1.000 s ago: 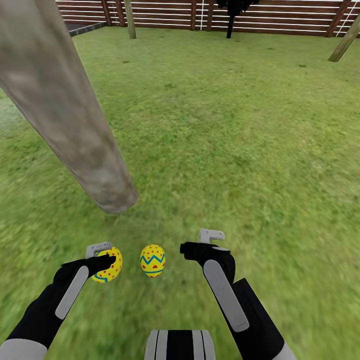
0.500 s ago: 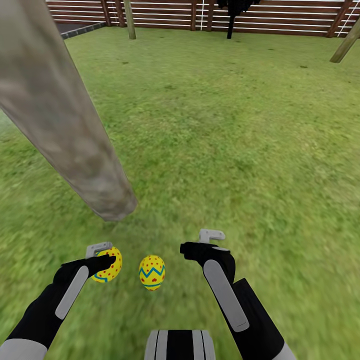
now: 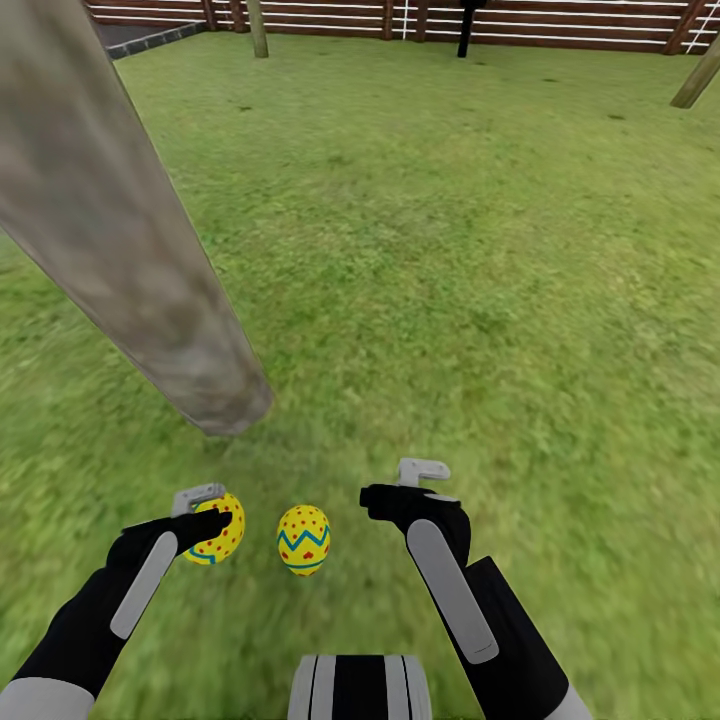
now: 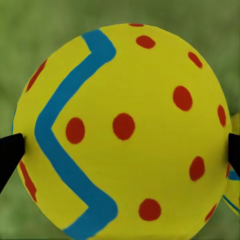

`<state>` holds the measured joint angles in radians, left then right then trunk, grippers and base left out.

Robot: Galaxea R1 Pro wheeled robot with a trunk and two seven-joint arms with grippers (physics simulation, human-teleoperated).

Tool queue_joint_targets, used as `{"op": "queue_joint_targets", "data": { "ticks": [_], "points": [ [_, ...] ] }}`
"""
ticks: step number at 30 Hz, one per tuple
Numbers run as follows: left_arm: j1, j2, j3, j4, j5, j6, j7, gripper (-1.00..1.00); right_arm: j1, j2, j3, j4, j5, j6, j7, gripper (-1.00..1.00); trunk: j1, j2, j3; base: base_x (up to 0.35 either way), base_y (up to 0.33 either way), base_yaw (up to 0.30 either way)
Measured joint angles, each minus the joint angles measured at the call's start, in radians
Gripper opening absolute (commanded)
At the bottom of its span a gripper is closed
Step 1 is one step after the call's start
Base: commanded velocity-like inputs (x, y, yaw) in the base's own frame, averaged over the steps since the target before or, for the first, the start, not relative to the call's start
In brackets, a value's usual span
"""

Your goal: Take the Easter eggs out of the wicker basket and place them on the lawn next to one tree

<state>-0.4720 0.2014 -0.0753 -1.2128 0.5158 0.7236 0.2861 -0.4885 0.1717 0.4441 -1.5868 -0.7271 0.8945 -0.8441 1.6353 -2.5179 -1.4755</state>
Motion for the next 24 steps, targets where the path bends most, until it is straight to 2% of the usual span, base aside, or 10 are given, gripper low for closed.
{"op": "queue_joint_targets", "data": {
  "ticks": [8,11,24],
  "points": [
    [0.000,0.002,0.004,0.002,0.000,-0.038,-0.006,-1.00,0.000,0.000,0.000,0.000,-0.002,0.000,0.001,1.00,0.003,-0.001,-0.023,0.000,0.000,0.000],
    [-0.001,0.002,0.008,-0.001,0.002,-0.040,-0.008,-1.00,0.000,0.000,0.000,0.000,-0.002,0.000,0.001,1.00,0.003,-0.001,-0.023,0.000,0.000,0.000],
    [-0.005,0.000,0.002,0.002,-0.001,-0.065,-0.008,-1.00,0.000,-0.002,0.001,0.000,-0.002,-0.001,0.002,1.00,0.009,-0.004,-0.074,0.000,0.000,0.000]
  ]
}}
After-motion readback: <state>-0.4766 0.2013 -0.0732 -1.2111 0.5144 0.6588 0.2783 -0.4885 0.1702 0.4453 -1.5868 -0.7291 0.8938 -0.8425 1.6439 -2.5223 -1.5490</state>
